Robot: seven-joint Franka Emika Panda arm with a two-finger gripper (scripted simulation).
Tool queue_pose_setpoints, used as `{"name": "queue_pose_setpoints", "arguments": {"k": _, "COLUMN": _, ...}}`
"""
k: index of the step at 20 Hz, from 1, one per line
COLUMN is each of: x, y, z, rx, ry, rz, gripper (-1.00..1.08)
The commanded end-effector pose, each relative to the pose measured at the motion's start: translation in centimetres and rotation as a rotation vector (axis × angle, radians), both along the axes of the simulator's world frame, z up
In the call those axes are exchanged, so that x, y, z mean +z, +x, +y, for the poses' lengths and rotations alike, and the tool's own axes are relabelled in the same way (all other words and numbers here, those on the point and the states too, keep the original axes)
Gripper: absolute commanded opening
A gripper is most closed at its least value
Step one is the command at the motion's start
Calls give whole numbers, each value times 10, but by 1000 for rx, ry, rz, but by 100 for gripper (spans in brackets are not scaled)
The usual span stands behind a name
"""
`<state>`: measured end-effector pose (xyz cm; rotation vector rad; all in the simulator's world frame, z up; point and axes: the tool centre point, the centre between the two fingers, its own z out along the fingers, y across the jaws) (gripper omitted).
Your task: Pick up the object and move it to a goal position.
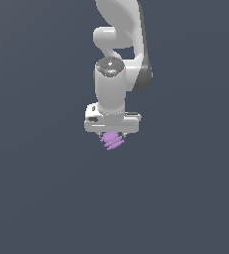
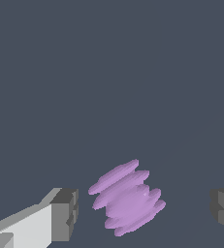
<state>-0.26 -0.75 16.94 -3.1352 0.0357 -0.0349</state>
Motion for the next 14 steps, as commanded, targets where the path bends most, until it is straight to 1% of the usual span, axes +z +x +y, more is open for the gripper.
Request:
{"name": "queue_pose_setpoints", "arguments": {"k": 1, "x": 0, "y": 0, "z": 0, "rx": 0, "ry": 0, "rz": 0, "gripper": 100}}
{"name": "queue_pose_setpoints", "arguments": {"k": 14, "x": 9, "y": 3, "z": -4, "rx": 15, "ry": 2, "rz": -1, "gripper": 100}}
